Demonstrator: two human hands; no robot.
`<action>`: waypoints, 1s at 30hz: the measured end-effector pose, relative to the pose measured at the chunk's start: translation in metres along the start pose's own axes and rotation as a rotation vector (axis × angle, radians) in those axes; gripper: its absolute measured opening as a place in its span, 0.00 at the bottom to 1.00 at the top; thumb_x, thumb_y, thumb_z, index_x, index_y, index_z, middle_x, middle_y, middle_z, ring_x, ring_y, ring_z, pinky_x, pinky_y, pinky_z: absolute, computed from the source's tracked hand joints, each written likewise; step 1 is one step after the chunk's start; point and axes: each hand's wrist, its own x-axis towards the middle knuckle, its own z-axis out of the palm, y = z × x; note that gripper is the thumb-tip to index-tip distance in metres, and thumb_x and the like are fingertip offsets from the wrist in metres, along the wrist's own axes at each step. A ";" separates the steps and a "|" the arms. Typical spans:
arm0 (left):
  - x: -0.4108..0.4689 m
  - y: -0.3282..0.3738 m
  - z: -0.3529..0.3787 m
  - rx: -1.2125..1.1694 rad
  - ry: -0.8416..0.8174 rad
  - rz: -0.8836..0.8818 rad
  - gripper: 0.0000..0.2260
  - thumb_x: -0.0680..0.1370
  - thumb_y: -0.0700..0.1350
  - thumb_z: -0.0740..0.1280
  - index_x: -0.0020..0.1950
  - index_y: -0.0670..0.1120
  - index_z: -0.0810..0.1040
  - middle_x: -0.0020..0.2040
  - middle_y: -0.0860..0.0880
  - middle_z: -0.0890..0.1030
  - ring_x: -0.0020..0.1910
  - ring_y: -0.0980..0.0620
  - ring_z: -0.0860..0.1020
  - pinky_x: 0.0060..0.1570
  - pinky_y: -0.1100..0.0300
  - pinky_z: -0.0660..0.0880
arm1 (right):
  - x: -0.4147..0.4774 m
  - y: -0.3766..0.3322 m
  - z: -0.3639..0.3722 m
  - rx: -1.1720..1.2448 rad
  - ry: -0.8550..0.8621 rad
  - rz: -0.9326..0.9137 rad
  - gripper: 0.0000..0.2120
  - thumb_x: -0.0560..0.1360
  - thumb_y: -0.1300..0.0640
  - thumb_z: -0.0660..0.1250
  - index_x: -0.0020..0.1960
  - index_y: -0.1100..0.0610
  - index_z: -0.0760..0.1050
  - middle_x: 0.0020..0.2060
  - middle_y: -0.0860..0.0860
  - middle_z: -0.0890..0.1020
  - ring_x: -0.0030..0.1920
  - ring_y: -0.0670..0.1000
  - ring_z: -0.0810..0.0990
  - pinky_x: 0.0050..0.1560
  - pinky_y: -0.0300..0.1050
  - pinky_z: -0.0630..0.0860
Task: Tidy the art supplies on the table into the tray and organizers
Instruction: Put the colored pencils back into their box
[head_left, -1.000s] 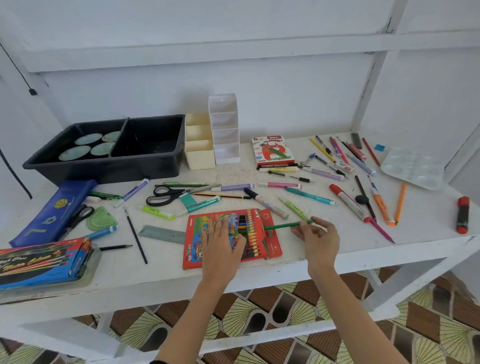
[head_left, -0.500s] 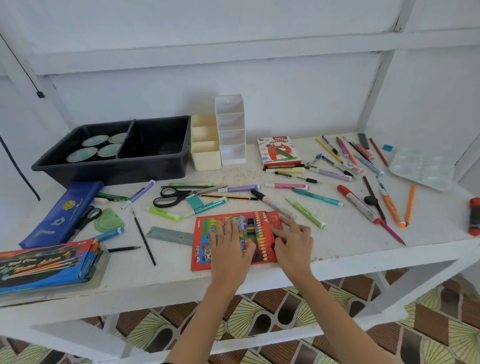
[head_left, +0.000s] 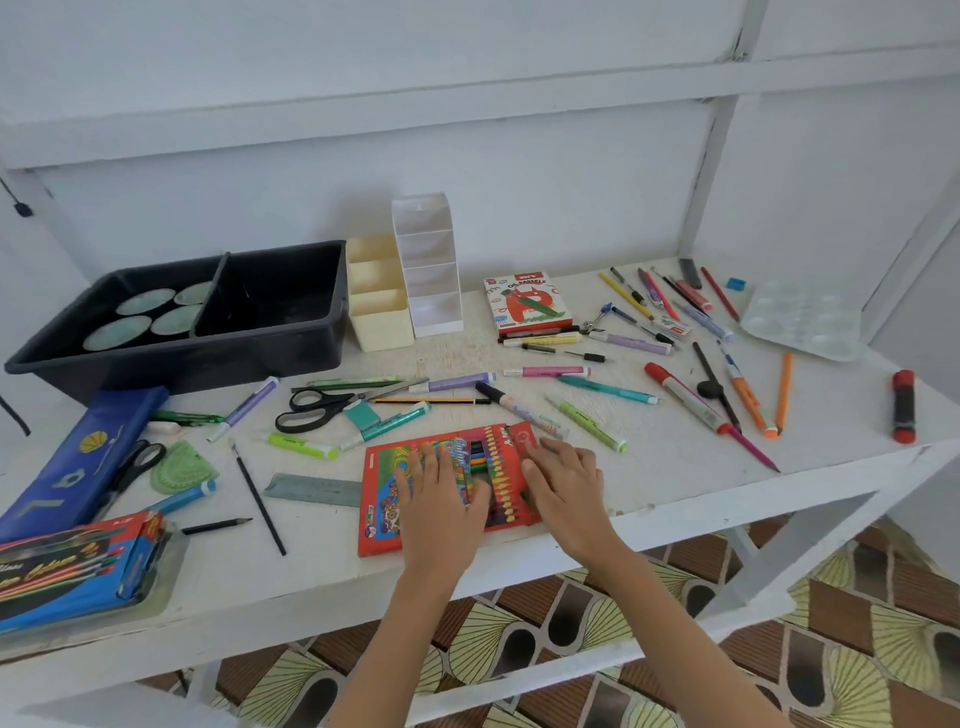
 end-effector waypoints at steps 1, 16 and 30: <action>0.001 0.004 -0.002 -0.038 0.036 -0.003 0.28 0.81 0.56 0.50 0.77 0.44 0.51 0.78 0.45 0.49 0.76 0.49 0.43 0.73 0.53 0.38 | 0.000 0.000 -0.003 0.100 0.031 0.007 0.18 0.82 0.50 0.53 0.70 0.51 0.68 0.66 0.49 0.69 0.66 0.50 0.60 0.64 0.44 0.57; 0.016 0.155 0.027 -0.409 0.021 0.284 0.19 0.81 0.47 0.56 0.73 0.48 0.63 0.76 0.50 0.58 0.76 0.51 0.49 0.72 0.60 0.41 | 0.007 0.078 -0.114 0.482 0.579 0.211 0.13 0.78 0.68 0.58 0.52 0.55 0.78 0.43 0.49 0.81 0.38 0.42 0.75 0.36 0.28 0.71; 0.039 0.284 0.084 -0.320 0.103 0.412 0.09 0.75 0.45 0.69 0.54 0.46 0.77 0.47 0.50 0.80 0.49 0.51 0.75 0.48 0.58 0.71 | 0.050 0.188 -0.178 0.252 0.524 0.523 0.10 0.74 0.60 0.68 0.55 0.57 0.73 0.44 0.56 0.79 0.45 0.54 0.78 0.44 0.49 0.77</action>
